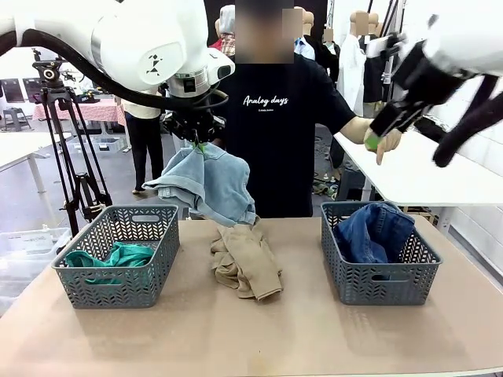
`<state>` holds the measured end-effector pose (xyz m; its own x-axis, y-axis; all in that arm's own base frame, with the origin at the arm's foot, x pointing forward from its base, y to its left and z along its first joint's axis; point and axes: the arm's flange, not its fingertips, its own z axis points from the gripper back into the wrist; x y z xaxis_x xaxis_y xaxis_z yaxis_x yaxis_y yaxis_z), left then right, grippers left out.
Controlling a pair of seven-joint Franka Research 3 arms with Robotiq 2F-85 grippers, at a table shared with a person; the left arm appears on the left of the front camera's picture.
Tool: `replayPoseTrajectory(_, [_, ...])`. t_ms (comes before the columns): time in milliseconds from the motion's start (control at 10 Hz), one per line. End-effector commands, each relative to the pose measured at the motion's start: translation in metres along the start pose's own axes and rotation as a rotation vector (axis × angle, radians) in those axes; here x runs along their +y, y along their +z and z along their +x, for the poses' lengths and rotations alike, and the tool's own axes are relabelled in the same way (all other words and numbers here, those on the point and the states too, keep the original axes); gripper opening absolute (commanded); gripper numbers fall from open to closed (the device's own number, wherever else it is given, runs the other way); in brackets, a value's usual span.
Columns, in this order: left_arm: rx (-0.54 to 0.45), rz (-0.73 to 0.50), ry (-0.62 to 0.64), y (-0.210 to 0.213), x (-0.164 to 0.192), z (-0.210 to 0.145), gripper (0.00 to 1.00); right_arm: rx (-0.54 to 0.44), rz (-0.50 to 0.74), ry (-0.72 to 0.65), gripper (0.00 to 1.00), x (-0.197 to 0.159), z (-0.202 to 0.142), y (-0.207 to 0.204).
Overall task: Sort the tops and bottoms.
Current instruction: Sort the clothes according to human instructions.
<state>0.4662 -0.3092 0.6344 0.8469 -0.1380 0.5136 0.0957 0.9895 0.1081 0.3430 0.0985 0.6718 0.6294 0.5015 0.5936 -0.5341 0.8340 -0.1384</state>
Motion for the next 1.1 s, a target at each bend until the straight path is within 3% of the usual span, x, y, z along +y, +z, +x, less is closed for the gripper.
replayPoseTrajectory(0, [-0.010, 0.005, 0.000, 0.004, 0.004, 0.002, 0.00, -0.007, -0.050, -0.054, 1.00, 0.000, -0.024, 0.007])
replayPoseTrajectory(300, [-0.010, 0.005, 0.000, 0.004, 0.004, 0.002, 0.00, 0.006, 0.022, -0.137, 1.00, -0.024, -0.039, -0.012])
replayPoseTrajectory(400, [-0.010, 0.005, 0.000, 0.004, 0.004, 0.002, 0.00, -0.006, -0.030, -0.069, 1.00, -0.011, -0.030, 0.016])
replayPoseTrajectory(600, [0.000, 0.000, 0.000, 0.000, 0.000, 0.000, 0.00, -0.006, -0.030, -0.069, 1.00, -0.011, -0.030, 0.016])
replayPoseTrajectory(800, [-0.061, -0.240, -0.002, 0.032, -0.051, 0.015, 0.00, -0.006, -0.030, -0.069, 1.00, -0.011, -0.030, 0.016])
replayPoseTrajectory(1000, [-0.017, -0.360, -0.043, 0.035, -0.096, 0.013, 0.00, -0.006, -0.030, -0.069, 1.00, -0.011, -0.030, 0.016])
